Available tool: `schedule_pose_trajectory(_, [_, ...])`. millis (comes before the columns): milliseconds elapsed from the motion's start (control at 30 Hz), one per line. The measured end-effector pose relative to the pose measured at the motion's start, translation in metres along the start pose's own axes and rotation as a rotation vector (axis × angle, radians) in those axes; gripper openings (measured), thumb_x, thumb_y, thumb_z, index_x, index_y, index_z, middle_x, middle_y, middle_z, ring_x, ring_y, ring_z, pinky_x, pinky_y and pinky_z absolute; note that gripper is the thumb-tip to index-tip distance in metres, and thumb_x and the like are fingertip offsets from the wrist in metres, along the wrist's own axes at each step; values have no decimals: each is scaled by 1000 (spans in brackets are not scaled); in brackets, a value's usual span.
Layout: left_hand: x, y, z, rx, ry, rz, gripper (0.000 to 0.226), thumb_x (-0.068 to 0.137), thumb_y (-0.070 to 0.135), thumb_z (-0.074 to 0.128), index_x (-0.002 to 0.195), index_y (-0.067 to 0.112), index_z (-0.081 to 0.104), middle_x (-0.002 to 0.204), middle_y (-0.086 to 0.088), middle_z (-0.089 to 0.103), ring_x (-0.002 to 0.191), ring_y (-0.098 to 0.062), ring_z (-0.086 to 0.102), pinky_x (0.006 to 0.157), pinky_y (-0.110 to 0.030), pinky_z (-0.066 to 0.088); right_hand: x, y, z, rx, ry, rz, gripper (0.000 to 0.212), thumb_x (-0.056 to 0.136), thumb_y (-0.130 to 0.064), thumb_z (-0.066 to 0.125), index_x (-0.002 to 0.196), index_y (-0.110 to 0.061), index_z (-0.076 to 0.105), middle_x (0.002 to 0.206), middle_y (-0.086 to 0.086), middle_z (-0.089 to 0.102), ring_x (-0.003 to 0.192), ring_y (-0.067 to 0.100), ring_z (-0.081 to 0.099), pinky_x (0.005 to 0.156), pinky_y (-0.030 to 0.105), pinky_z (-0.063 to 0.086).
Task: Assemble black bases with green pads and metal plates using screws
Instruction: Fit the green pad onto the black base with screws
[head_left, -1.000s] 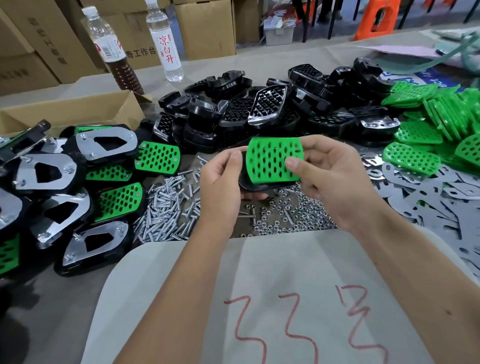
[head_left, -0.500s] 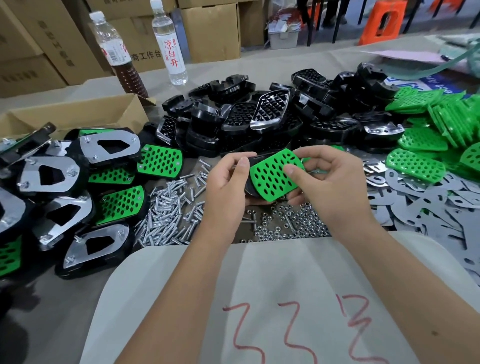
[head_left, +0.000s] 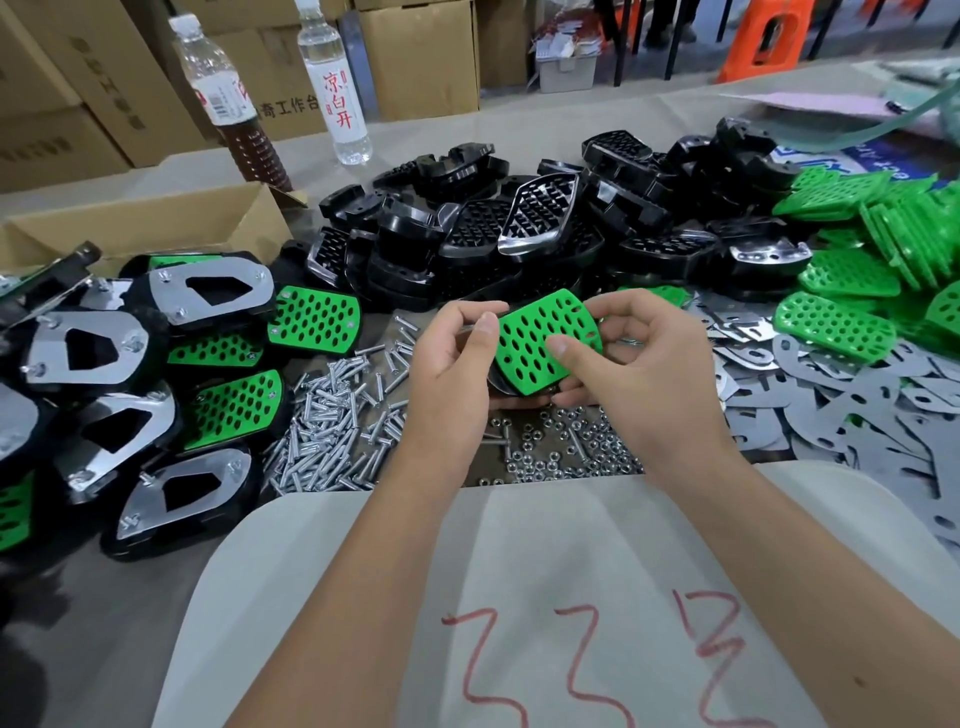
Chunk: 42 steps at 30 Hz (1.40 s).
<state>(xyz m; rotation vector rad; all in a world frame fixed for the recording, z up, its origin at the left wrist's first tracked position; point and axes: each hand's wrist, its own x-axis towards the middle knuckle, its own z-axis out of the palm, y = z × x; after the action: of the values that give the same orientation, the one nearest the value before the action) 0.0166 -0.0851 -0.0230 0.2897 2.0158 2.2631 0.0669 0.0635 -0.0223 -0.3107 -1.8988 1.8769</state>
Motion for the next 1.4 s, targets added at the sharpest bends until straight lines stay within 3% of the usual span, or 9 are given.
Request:
schedule_pose_trajectory(200, [0,-2,-2,3,-4,-2,20,109,20,50,109,13,69,113,-15,70,100,-34,74,66,-52,65,-1,-1,-2,-82,47,18,29,79,-18,91,92,-14,65,76,1,75,51,27,72,47,37,59])
schedule_pose_trajectory(367, [1,-2,-2,8,3,1,20,109,17,50,109,12,69,108,-14,73,96,-35,76,69,-59,64,-2,0,-2,-49,65,55,30,80,-17,90,92,-12,64,80,0,76,53,26,73,49,34,58])
schedule_pose_trajectory(600, [2,-4,-1,48,-25,1,20,109,18,49,111,18,69,105,-10,74,94,-32,77,71,-54,65,-3,1,-1,-84,76,50,33,82,-19,89,92,-10,58,77,-2,77,54,26,73,52,44,62])
schedule_pose_trajectory(867, [1,-4,-2,-11,-27,-11,22,110,17,46,112,14,68,97,-2,77,90,-32,78,65,-48,65,2,3,-3,27,70,104,32,83,-12,87,94,-3,58,81,8,75,56,27,74,49,31,58])
schedule_pose_trajectory(967, [1,-5,-2,3,-38,6,15,103,21,57,112,17,69,97,-2,77,92,-29,78,70,-52,65,1,3,-2,-35,73,75,35,83,-15,88,94,-5,56,73,1,73,48,23,69,44,30,54])
schedule_pose_trajectory(1033, [2,-5,-2,86,-16,66,20,90,23,72,110,21,69,100,-5,75,95,-23,76,74,-46,65,0,2,0,-99,64,43,37,82,-19,88,91,-9,54,66,-3,68,44,21,66,40,29,51])
schedule_pose_trajectory(1233, [0,-4,-5,33,17,72,33,87,0,81,110,18,67,104,-9,74,96,-21,76,71,-37,64,-2,-2,0,-137,12,-5,36,82,-22,88,89,-11,55,77,14,65,44,19,63,40,31,51])
schedule_pose_trajectory(1400, [1,-3,-5,-32,30,-13,33,87,-1,80,112,18,70,111,-10,76,104,-29,75,81,-52,65,-2,0,-2,-245,-35,-58,36,84,-27,87,87,-12,55,81,19,68,45,25,61,37,30,48])
